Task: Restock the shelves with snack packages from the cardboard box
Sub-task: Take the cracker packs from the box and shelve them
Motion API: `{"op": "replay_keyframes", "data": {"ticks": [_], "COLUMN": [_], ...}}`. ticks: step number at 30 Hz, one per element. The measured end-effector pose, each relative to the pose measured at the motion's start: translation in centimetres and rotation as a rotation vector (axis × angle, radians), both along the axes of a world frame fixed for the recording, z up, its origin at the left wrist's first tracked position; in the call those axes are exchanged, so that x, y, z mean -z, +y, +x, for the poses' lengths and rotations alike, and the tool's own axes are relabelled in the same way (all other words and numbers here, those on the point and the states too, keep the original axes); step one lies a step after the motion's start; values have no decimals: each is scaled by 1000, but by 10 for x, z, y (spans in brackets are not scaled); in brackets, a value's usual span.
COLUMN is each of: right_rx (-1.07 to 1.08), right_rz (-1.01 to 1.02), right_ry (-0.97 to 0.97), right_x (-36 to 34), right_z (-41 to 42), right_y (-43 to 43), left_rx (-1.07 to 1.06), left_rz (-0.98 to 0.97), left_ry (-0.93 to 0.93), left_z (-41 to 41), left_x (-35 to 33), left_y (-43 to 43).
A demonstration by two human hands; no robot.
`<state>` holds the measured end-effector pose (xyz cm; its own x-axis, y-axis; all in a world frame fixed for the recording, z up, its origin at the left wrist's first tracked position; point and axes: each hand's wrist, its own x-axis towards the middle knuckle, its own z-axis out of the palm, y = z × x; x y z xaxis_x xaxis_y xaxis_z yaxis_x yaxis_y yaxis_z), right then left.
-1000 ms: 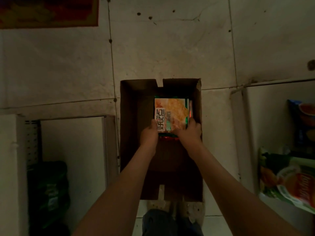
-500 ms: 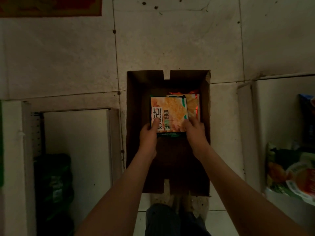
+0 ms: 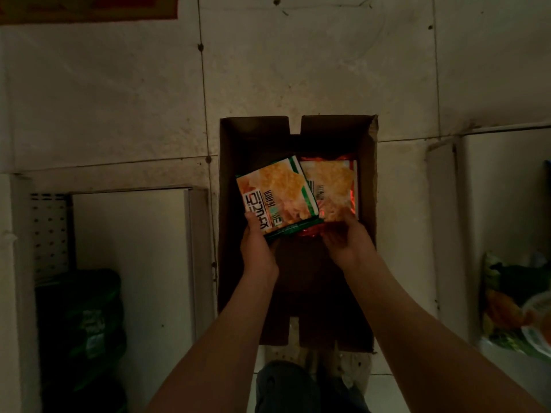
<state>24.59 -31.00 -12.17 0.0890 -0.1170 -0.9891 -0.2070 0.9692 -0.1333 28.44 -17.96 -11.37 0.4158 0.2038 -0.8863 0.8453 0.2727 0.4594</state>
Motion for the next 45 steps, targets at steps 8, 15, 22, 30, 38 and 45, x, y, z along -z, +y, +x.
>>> {"op": "replay_keyframes", "data": {"ticks": [8, 15, 22, 30, 38, 45], "right_rx": [102, -5, -36, -67, -146, -168], "right_rz": [-18, 54, -103, -197, -228, -312], "right_ry": [-96, -162, -64, -48, -211, -339], "right_x": [10, 3, 1, -47, -200, -392], "right_z": [6, 23, 36, 12, -31, -63], "right_y": [9, 14, 8, 28, 35, 16], "left_rx": [-21, 10, 7, 31, 130, 380], "left_rz": [-52, -108, -118, -118, -145, -270], "left_ry": [-31, -33, -66, -29, -74, -157], "left_z": [-9, -10, 0, -15, -33, -42], "left_x": [1, -22, -29, -74, -226, -402], "left_y": [7, 2, 3, 7, 14, 15]}}
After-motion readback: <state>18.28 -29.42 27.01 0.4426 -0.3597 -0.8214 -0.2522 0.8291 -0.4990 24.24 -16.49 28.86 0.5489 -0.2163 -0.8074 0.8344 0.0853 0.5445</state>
